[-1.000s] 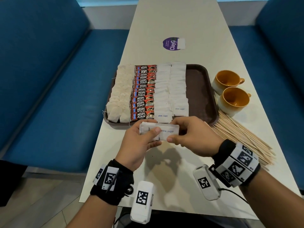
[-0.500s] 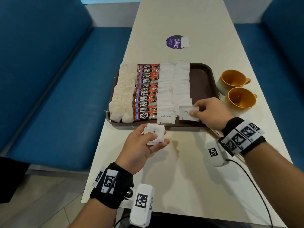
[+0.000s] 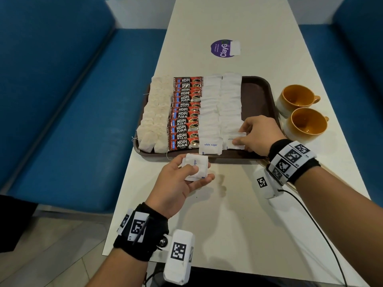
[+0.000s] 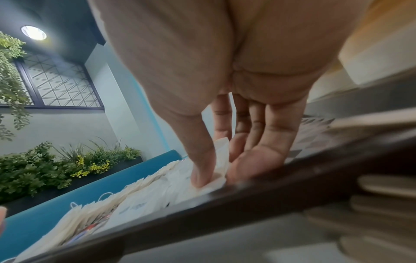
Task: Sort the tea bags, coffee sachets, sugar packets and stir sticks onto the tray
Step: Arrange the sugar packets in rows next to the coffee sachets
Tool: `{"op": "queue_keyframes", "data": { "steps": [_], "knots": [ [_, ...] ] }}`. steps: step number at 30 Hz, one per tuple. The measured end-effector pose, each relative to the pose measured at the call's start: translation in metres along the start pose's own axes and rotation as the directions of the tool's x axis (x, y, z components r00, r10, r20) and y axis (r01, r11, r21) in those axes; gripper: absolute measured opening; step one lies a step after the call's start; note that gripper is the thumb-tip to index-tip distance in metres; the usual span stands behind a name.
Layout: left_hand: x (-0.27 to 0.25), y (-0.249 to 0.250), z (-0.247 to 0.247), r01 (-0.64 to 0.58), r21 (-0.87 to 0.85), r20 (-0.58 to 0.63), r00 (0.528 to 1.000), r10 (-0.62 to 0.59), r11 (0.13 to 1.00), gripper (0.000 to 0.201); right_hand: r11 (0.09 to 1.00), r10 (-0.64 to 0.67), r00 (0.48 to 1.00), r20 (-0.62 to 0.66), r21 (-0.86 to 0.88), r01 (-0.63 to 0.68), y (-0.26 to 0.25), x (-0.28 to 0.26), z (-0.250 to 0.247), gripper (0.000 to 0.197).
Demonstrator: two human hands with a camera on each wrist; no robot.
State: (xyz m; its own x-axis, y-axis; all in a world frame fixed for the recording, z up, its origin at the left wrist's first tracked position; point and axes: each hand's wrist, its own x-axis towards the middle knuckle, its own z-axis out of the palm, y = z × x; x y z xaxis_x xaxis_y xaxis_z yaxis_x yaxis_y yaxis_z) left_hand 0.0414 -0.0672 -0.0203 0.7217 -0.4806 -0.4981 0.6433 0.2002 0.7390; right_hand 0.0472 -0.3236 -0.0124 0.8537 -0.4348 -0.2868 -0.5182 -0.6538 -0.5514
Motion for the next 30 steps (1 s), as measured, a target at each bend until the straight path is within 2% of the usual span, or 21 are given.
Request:
{"op": "queue_keyframes", "data": {
  "steps": [5,8,10,13,17,20,23,27,30],
  "knots": [
    [-0.001,0.001,-0.002,-0.005,0.007,0.005,1.000,0.005,1.000,0.030,0.999,0.021,0.999,-0.050,0.043,-0.019,-0.001,0.002,0.003,0.038],
    [-0.001,0.003,-0.001,-0.010,0.014,0.014,1.000,0.010,1.000,0.033,1.000,0.004,0.997,-0.078,-0.019,-0.006,0.001,0.002,0.002,0.042],
    [-0.002,0.003,0.000,-0.011,0.017,0.024,1.000,0.010,1.000,0.036,0.999,-0.013,0.995,-0.102,-0.031,0.010,0.001,-0.002,-0.001,0.042],
    [-0.001,0.001,0.002,-0.013,0.014,0.039,0.999,0.012,1.000,0.043,0.998,-0.043,0.992,-0.120,0.041,0.048,-0.001,-0.013,-0.007,0.035],
    [0.002,-0.003,0.005,-0.040,0.002,0.067,0.997,0.040,0.999,0.038,0.956,-0.134,0.991,-0.020,0.262,0.135,-0.011,-0.044,-0.008,0.025],
    [0.001,-0.003,0.008,-0.063,0.019,0.092,0.994,0.061,0.998,0.036,0.929,-0.211,0.975,0.070,0.324,0.178,-0.018,-0.068,0.000,0.025],
    [-0.001,-0.002,0.011,-0.085,0.066,0.104,0.992,0.078,0.994,0.034,0.901,-0.236,0.966,0.107,0.398,0.176,-0.020,-0.082,0.009,0.023],
    [-0.005,0.000,0.014,-0.113,0.138,0.054,0.993,0.107,0.984,0.029,0.883,-0.250,0.962,0.109,0.433,0.180,-0.014,-0.091,0.011,0.010],
    [-0.006,0.000,0.014,-0.144,0.202,-0.006,0.989,0.148,0.969,0.027,0.859,-0.239,0.962,0.131,0.490,0.147,-0.011,-0.096,0.011,0.017]
  ]
}}
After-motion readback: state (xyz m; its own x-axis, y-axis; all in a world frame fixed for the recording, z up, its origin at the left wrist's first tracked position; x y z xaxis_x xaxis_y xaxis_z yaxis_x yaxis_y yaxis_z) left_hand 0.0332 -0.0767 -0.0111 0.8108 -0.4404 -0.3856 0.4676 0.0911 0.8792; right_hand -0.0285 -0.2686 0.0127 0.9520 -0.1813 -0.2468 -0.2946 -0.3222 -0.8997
